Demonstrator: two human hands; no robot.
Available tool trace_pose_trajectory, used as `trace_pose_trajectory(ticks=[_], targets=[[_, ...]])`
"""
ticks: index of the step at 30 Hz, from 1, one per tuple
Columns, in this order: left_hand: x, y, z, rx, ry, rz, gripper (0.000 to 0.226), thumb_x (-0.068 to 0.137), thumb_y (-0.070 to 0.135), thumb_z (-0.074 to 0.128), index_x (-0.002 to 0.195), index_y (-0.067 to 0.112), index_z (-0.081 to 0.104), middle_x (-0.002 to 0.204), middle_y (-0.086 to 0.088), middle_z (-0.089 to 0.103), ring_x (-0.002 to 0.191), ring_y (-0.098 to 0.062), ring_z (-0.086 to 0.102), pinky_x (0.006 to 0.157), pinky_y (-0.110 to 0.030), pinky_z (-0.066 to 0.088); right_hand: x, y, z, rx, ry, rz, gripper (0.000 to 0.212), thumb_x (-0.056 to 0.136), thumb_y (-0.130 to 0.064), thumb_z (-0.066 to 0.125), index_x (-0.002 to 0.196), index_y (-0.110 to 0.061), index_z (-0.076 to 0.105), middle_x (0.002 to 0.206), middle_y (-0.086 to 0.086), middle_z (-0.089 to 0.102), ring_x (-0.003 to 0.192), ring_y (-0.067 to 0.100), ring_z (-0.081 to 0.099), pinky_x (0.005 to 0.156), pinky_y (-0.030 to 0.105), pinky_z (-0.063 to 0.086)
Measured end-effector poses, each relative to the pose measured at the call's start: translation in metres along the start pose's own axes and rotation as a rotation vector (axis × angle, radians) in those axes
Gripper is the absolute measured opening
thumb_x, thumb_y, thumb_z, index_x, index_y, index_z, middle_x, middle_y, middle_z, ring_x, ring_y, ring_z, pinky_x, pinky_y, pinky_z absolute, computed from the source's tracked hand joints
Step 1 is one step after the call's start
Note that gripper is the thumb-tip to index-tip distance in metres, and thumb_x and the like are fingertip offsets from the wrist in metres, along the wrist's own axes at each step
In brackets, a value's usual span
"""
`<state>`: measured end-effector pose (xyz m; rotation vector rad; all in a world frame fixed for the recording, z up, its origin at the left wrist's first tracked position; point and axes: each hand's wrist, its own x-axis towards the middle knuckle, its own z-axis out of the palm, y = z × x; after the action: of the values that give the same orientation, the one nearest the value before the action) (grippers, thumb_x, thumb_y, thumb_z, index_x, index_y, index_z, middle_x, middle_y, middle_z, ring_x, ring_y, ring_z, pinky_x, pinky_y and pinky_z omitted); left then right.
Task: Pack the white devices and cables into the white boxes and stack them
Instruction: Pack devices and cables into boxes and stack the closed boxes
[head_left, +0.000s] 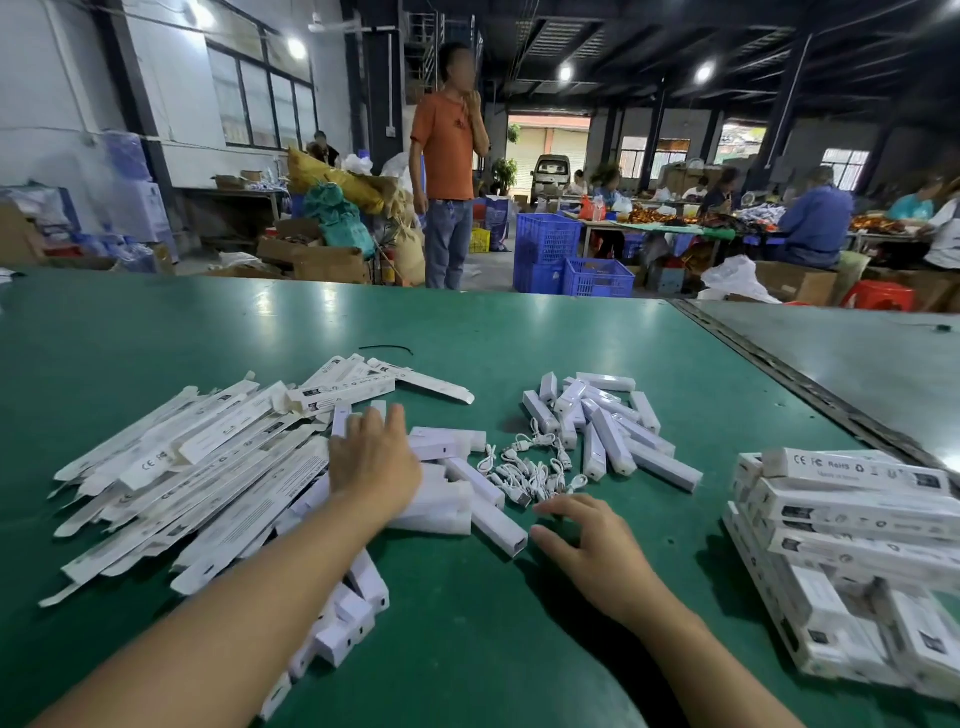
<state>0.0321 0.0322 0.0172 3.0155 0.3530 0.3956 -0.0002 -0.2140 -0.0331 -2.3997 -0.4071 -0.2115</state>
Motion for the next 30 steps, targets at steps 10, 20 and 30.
trace_pose_trajectory(ticks=[10,20,30], targets=[[0.025,-0.065,-0.002,0.018,-0.268,-0.401,0.051,0.090,0.039,0.059,0.134,0.015,0.048,0.134,-0.012,0.053,0.120,-0.034,0.052,0.093,-0.041,0.049,0.001,-0.001,0.003,-0.053,0.007,-0.075,0.029,0.093,-0.039,0.062,0.116,-0.023,0.068,0.123,-0.011,0.053,0.121,0.008,0.046,0.100,0.015,0.030],[0.030,-0.072,-0.005,-0.026,-0.321,-0.433,0.043,0.090,0.028,0.061,0.126,0.008,0.050,0.134,-0.017,0.052,0.125,-0.036,0.048,0.103,-0.039,0.041,-0.004,-0.005,0.008,-0.030,-0.092,-0.140,0.034,0.087,-0.052,0.065,0.114,-0.031,0.067,0.120,-0.018,0.052,0.116,0.000,0.044,0.091,0.003,0.026],[0.033,-0.063,-0.011,-0.049,-0.024,-0.369,0.023,0.105,0.021,0.042,0.110,0.008,0.060,0.096,-0.010,0.059,0.081,-0.028,0.049,0.067,-0.034,0.037,-0.005,-0.009,0.003,-0.012,-0.041,-0.133,0.028,0.089,-0.047,0.066,0.108,-0.027,0.070,0.112,-0.018,0.055,0.111,0.001,0.049,0.091,0.007,0.030]])
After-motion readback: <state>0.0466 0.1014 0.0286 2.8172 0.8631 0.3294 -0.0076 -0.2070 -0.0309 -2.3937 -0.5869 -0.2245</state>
